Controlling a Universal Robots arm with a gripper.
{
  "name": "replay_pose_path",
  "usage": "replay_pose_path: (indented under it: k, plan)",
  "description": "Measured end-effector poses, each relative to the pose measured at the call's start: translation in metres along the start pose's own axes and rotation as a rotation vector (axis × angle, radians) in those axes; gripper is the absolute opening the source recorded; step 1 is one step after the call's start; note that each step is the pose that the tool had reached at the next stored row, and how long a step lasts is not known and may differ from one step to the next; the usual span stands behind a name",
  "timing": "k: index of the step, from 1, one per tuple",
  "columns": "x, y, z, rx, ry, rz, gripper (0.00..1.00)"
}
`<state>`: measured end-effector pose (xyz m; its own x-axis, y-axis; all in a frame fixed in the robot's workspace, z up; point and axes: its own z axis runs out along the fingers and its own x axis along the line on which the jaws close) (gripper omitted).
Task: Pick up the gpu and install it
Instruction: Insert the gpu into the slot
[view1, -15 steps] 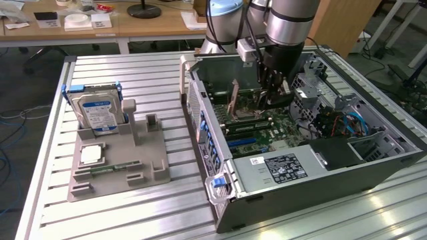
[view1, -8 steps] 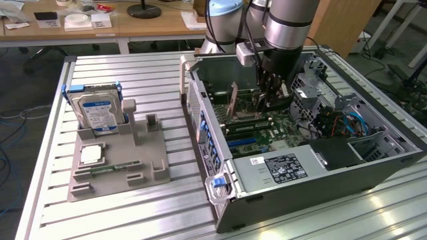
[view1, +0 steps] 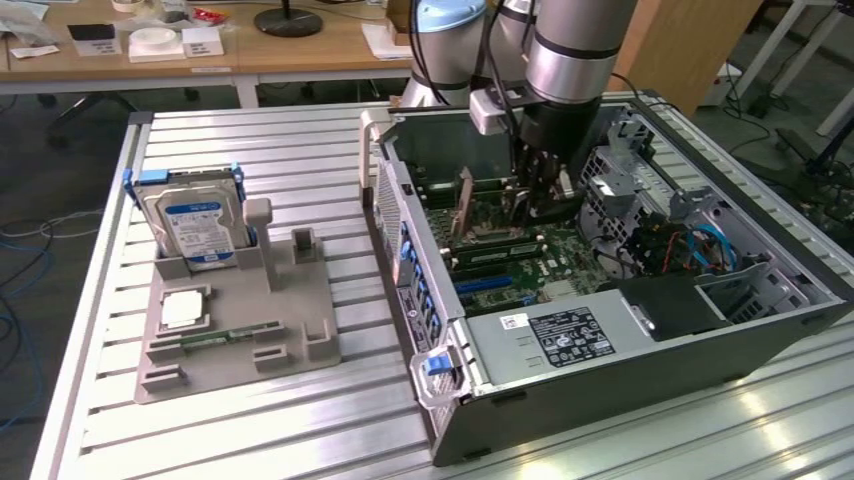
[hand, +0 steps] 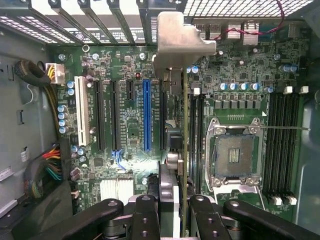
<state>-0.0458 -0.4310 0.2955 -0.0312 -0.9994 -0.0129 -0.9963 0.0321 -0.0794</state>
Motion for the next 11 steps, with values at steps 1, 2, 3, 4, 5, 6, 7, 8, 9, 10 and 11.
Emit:
replay_pose_path:
  k: [1, 2, 3, 4, 5, 6, 7, 8, 9, 10, 11]
  plan:
    - [0.0001, 0.0001, 0.0002, 0.0, 0.0001, 0.0, 0.28]
    - [0.0002, 0.0001, 0.0003, 0.0, 0.0, 0.0, 0.28]
    - [0.0002, 0.0002, 0.0004, 0.0001, -0.0001, 0.0, 0.28]
    - [0.0004, 0.0002, 0.0006, -0.0001, 0.0001, 0.0, 0.28]
    - [0.0003, 0.0001, 0.0007, 0.0, -0.0001, 0.0, 0.28]
    - [0.0003, 0.0001, 0.0007, 0.0, 0.0, 0.0, 0.28]
    - [0.0004, 0.0001, 0.0007, 0.0001, -0.0002, 0.0, 0.28]
    - [0.0007, 0.0001, 0.0008, 0.0001, -0.0003, 0.0, 0.28]
    - [0.0011, 0.0001, 0.0008, 0.0001, -0.0003, 0.0, 0.28]
    - [0.0012, 0.0002, 0.0009, 0.0001, -0.0002, 0.0, 0.28]
    - [0.0012, 0.0003, 0.0011, 0.0, 0.0, 0.0, 0.28]
